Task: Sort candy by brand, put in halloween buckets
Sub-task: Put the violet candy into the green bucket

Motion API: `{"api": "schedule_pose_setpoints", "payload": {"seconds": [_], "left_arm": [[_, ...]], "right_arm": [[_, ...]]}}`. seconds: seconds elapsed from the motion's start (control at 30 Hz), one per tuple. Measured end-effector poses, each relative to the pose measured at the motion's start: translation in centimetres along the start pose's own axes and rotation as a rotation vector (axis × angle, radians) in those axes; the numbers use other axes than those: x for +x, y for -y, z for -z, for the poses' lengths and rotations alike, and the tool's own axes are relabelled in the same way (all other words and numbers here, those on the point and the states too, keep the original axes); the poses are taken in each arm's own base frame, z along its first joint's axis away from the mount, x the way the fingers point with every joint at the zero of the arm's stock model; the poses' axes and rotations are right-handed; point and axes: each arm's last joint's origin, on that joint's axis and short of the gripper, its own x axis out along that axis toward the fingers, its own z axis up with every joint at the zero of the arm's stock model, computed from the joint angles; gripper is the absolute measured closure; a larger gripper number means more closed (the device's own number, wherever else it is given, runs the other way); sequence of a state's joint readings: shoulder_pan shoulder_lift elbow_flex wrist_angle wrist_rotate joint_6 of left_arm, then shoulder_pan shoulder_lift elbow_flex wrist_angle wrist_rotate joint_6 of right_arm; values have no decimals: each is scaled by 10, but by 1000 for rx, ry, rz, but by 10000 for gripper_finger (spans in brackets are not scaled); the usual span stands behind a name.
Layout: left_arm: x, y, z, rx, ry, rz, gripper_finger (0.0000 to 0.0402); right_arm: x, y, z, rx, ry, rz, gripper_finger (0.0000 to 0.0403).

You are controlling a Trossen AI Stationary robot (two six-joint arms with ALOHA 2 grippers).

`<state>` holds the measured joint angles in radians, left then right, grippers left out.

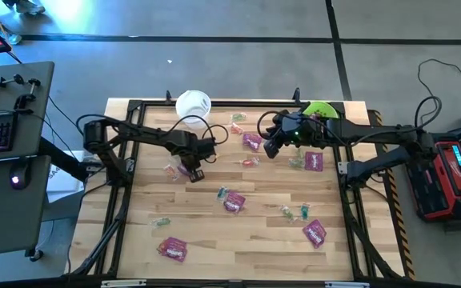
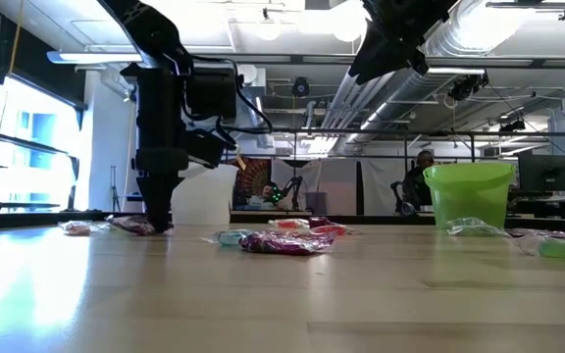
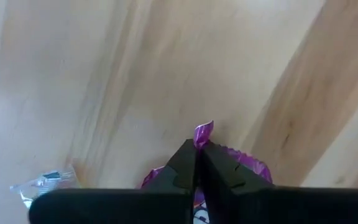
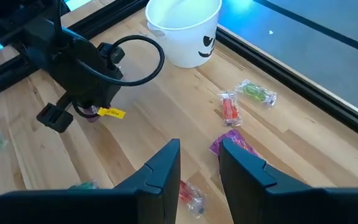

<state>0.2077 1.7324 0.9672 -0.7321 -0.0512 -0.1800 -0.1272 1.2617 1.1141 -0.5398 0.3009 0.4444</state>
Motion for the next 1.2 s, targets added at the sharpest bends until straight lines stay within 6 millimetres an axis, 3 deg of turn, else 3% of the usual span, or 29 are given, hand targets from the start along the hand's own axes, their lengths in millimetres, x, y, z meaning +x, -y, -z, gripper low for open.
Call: {"api": "schedule_pose_setpoints", "payload": {"seconds": [0.33, 0.7, 1.0, 1.2], "left_arm": [[-38, 4, -8, -91, 229, 223, 401], [-113, -2, -36, -379, 843, 484, 401], [-152, -9, -50, -550, 1302, 470, 401], [-175, -9, -52, -563, 1528, 548, 401]], "right_arm": [[-1, -6, 2, -3, -30, -87, 304], [-11, -35, 2, 48, 101, -156, 296], [-15, -47, -5, 47, 308, -23, 202], [-9, -64, -15, -90, 484, 14, 157]]}}
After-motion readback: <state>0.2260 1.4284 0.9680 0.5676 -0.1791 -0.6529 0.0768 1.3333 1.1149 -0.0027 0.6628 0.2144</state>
